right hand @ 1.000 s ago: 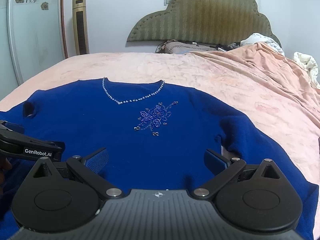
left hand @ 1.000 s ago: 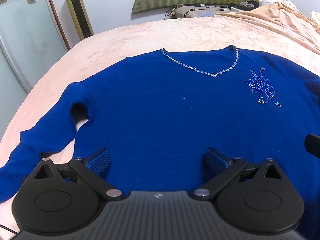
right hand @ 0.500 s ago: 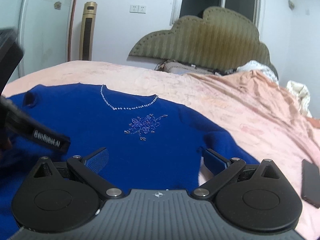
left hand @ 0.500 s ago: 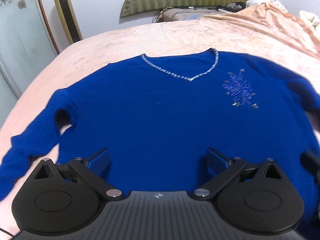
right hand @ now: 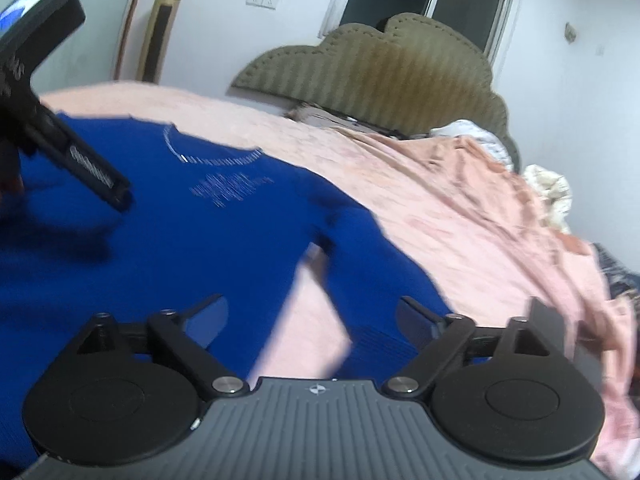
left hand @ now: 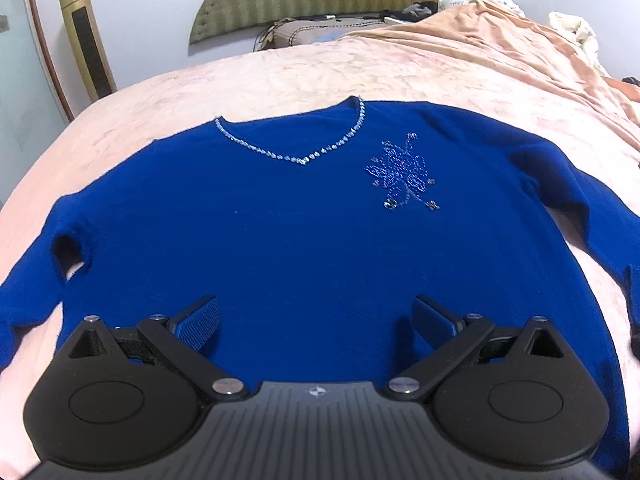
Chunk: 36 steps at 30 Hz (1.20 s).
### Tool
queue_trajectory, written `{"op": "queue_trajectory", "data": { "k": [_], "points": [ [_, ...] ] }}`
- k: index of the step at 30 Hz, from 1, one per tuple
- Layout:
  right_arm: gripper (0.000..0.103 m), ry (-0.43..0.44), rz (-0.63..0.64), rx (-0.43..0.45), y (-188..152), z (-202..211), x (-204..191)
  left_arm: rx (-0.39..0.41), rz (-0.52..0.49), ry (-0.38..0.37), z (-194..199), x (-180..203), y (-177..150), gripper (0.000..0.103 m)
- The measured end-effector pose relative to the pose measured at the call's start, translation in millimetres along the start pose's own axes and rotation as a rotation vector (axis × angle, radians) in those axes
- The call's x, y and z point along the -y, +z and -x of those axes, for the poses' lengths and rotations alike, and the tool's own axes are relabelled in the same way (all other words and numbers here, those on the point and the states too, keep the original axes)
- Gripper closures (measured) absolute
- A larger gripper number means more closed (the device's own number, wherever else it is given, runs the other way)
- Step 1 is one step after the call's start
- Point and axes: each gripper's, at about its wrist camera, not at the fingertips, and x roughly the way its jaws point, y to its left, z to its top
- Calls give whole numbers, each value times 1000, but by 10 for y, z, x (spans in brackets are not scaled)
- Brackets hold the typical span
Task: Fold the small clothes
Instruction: 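Grasp the cuff of a blue sweater sleeve with the right gripper, then lift the held sleeve and carry it across the sweater body with the right gripper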
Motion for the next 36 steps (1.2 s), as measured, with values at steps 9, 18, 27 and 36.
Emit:
{"op": "queue_trajectory", "data": {
  "k": [9, 18, 27, 36],
  "points": [
    [48, -113, 278, -142, -369, -51, 111, -15, -10, 11, -21, -4, -28, 0],
    [51, -130, 504, -169, -358, -161, -94, -2, -18, 44, 25, -62, -52, 0],
    [50, -165, 525, -113, -418, -213, -198, -22, -22, 29, 1, -35, -78, 0],
    [100, -53, 188, -110, -319, -200, 193, -37, 6, 44, -29, -132, -74, 0]
  ]
}}
